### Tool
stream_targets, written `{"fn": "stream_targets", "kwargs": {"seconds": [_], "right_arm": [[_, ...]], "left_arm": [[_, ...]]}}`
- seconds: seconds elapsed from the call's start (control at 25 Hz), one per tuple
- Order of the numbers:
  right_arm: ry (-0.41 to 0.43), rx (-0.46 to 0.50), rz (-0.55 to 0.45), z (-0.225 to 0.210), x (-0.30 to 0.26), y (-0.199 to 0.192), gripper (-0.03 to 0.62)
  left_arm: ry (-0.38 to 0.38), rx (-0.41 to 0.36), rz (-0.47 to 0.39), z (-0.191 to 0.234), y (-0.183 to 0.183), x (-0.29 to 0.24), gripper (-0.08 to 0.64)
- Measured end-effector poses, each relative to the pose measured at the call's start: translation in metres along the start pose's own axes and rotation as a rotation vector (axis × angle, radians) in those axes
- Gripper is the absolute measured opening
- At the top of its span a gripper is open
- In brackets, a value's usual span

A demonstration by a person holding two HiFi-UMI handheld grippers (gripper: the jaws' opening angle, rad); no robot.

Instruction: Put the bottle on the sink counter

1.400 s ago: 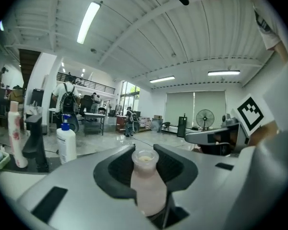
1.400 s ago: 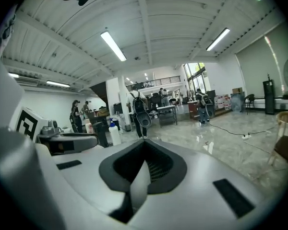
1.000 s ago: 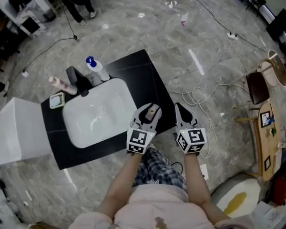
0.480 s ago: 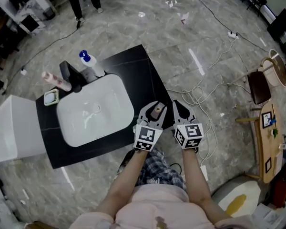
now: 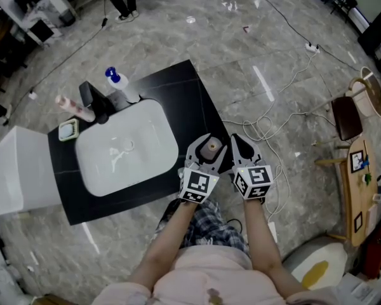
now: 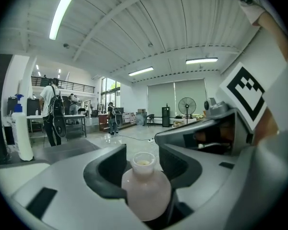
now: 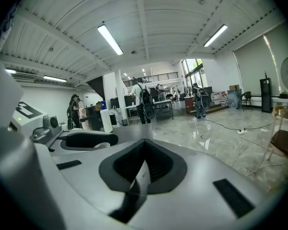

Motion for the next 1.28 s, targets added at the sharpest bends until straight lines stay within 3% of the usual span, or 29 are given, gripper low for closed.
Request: {"fn": "stream_targets", "kwargs": {"seconds": [0.16, 0.4, 0.56, 0.8, 1.0, 1.28], "right_arm": [[-0.008, -0.002, -0.006, -0.001, 0.002, -0.001, 0.015], [-0.027, -0.009, -0.014, -0.002, 0.008, 0.006, 0.015], [-0.029, -0.013, -0.018, 0.004, 0.012, 0.025, 0.015], [-0.011, 0.006, -0.053, 0.03, 0.014, 0.073, 0.015], [0.057, 0.05, -0.132, 0.06, -0.001, 0.125, 0.015], [0.187, 0.091, -0.19, 0.12, -0.027, 0.169, 0.015]], "left_arm": [[0.007, 0.006, -0.045, 0.003, 0.002, 0.004, 0.255], [-0.009, 0.002, -0.075, 0.003, 0.014, 0.013, 0.262], [0.032, 0.038, -0.091, 0.019, 0.034, 0.03, 0.261], [0.157, 0.163, -0.121, 0.077, 0.067, 0.078, 0.259], [0.311, 0.231, -0.173, 0.134, 0.09, 0.134, 0.202], [0.545, 0.245, -0.224, 0.193, 0.103, 0.228, 0.123]]}}
Point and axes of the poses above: the fingertips, and each gripper's own axes: x backward along the fingers, z to its left, y out of its top, the point moved 8 cm from there along x, backward along the fingers, and after that the axes turned 7 degrees about y, right-handed, at the moved point
